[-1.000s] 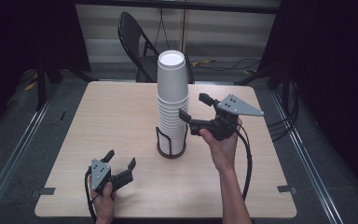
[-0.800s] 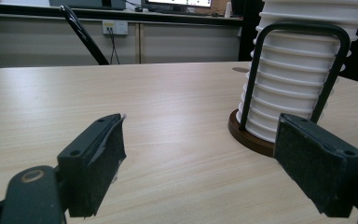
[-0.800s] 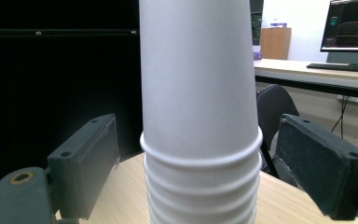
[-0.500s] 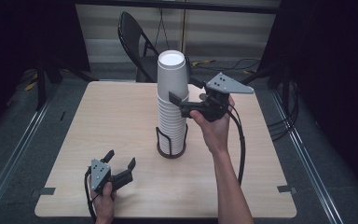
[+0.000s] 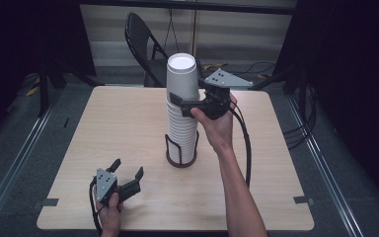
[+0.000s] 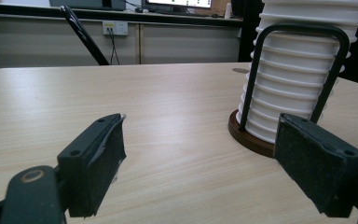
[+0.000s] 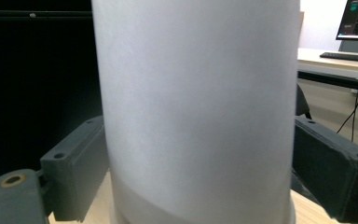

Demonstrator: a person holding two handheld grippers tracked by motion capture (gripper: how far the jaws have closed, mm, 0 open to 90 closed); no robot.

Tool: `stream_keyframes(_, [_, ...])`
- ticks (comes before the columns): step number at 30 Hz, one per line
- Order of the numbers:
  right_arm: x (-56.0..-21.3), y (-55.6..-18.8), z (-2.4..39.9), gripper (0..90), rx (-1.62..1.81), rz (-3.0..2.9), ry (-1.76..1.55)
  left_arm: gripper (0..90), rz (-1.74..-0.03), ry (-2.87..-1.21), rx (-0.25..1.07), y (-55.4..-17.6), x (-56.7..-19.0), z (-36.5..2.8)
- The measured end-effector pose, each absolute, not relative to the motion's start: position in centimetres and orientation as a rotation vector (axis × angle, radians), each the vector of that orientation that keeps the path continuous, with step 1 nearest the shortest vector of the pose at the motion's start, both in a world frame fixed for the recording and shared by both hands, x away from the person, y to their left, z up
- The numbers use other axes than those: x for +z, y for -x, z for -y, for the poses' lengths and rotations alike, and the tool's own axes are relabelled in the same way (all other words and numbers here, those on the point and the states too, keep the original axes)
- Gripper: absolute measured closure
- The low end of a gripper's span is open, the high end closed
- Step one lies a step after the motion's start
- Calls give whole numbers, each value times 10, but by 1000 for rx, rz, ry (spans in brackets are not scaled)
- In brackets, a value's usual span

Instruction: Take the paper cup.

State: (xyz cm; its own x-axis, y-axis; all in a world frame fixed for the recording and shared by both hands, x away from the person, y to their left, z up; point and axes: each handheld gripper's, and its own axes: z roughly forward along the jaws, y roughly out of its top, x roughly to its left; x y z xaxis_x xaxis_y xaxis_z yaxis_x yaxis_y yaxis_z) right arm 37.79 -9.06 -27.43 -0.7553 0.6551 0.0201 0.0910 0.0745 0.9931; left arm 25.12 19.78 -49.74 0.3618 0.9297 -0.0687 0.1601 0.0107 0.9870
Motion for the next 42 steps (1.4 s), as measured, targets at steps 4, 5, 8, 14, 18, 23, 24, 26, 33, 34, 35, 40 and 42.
stream_keyframes(4, [-276, -378, 87, 96, 1697, -1923, -741, 163, -1049, -1451, 827, -251, -497, -197])
stream_keyframes(5, [-276, -379, 87, 95, 1698, -1926, -742, 162, -1048, -1450, 826, -251, -497, -197])
stream_keyframes(8, [-277, -381, 86, 93, 1690, -1934, -741, 163, -1050, -1448, 827, -251, -497, -197])
stream_keyframes(14, [-279, -382, 83, 101, 1672, -1950, -746, 162, -1054, -1446, 824, -251, -497, -198])
stream_keyframes(18, [-277, -381, 82, 112, 1651, -1943, -727, 163, -1054, -1448, 824, -251, -497, -197])
stream_keyframes(23, [-276, -381, 81, 116, 1640, -1946, -718, 163, -1054, -1448, 824, -251, -497, -197])
stream_keyframes(24, [-276, -381, 81, 116, 1642, -1945, -721, 163, -1054, -1450, 826, -251, -497, -197])
stream_keyframes(26, [-276, -381, 81, 116, 1642, -1944, -722, 163, -1053, -1453, 827, -251, -497, -198])
stream_keyframes(33, [-276, -382, 81, 118, 1645, -1944, -720, 162, -1051, -1455, 825, -251, -497, -197])
stream_keyframes(34, [-274, -382, 81, 122, 1663, -1933, -721, 163, -1051, -1456, 826, -251, -497, -197])
stream_keyframes(35, [-273, -381, 82, 123, 1672, -1927, -722, 163, -1051, -1456, 826, -251, -497, -198])
stream_keyframes(40, [-268, -382, 83, 128, 1684, -1921, -716, 163, -1053, -1450, 825, -251, -497, -197])
stream_keyframes(42, [-265, -382, 83, 130, 1688, -1913, -714, 163, -1052, -1451, 825, -251, -497, -198])
